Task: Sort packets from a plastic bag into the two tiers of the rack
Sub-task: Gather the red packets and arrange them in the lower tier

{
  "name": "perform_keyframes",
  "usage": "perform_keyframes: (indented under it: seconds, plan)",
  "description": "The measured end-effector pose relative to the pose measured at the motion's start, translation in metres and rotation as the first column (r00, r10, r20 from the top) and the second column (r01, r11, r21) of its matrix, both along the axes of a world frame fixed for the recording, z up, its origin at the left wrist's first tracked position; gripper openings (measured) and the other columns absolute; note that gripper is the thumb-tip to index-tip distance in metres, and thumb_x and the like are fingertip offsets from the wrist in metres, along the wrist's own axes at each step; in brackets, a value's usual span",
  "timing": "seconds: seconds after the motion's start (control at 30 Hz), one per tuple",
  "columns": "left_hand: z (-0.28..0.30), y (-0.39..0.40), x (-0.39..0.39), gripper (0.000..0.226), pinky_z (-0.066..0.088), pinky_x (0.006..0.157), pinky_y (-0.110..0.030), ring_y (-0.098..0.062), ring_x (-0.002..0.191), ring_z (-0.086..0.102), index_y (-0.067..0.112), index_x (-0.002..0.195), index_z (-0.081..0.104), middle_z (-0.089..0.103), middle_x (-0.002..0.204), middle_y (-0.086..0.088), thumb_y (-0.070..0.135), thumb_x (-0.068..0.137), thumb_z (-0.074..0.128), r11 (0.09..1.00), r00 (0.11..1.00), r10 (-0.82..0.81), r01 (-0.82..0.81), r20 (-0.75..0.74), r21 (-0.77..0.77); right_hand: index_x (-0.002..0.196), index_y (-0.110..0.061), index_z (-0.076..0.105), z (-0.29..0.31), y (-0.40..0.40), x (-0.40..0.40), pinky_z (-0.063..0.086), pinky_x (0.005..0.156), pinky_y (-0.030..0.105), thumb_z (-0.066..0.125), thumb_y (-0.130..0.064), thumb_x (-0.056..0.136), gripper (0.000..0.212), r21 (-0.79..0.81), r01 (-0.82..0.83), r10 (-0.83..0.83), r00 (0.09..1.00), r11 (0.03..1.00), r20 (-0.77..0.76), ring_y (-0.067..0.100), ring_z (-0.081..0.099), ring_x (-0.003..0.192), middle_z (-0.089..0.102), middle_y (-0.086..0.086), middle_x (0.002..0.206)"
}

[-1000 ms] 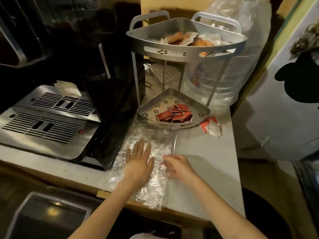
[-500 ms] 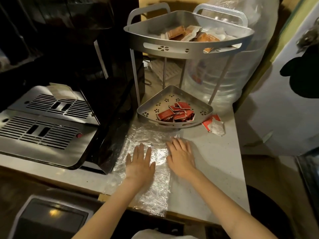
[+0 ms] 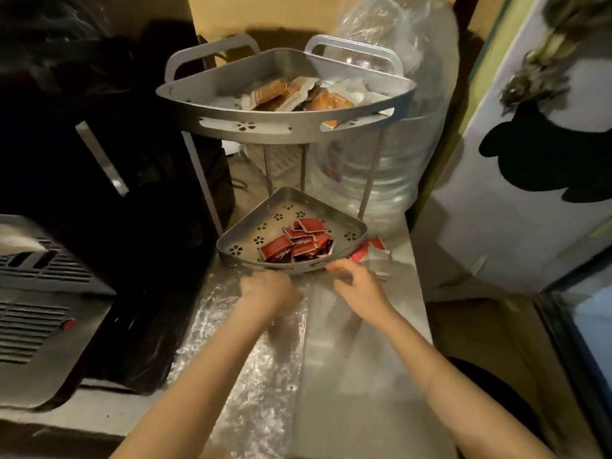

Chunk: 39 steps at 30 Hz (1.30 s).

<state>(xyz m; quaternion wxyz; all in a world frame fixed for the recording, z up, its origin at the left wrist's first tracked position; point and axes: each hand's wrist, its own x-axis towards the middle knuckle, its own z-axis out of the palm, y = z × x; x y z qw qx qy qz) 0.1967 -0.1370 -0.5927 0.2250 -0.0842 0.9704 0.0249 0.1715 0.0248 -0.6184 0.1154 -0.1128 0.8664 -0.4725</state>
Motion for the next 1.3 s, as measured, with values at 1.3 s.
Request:
perform_keyframes:
  seconds: [1.3]
  plan:
    - [-0.018,0.118,-0.063,0.026,0.046,0.071,-0.020,-0.016,0.084,0.061,0.016,0.091,0.067,0.066,0.089,-0.001,0.014,0.067,0.075,0.552,0.919,0.252,0.121,-0.303,0.825,0.114,-0.018,0.062,-0.013,0.094,-0.022,0.052,0.087,0.030,0.072,-0.022,0.076,0.039,0.076,0.270,-0.248,0.943,0.960,-0.220,0.016,0.060,0.100,0.063,0.002,0.112]
